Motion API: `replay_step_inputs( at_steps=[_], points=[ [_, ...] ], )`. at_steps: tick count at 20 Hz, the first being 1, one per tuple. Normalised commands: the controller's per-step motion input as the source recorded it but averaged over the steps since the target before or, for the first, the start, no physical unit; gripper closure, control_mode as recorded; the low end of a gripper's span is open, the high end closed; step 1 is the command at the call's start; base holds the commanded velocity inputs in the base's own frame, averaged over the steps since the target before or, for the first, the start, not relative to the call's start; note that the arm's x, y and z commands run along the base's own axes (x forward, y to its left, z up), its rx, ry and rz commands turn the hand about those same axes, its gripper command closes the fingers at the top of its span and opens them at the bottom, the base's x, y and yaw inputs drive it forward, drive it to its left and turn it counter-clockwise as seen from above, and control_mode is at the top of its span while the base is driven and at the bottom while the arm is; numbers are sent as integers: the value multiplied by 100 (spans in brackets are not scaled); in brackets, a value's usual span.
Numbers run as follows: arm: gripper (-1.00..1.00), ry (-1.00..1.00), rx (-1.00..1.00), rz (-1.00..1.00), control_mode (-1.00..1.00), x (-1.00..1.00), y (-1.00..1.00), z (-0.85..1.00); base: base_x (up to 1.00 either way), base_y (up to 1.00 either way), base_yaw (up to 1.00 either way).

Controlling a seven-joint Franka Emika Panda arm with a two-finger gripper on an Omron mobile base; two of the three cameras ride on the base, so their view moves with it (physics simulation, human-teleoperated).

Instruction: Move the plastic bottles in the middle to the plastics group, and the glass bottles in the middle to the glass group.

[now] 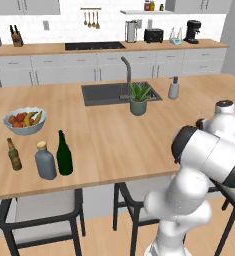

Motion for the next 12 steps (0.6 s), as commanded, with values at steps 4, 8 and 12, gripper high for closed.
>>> replay_step_inputs(
  at_steps=[4,8,12],
  points=[
    [-100,42,1,18,-100,-33,67,50,0,0,0],
    [-100,29,6,25,-100,-43,56,54,0,0,0],
    [-100,16,22,22,-100,-45,49,48,0,0,0]
  ],
)
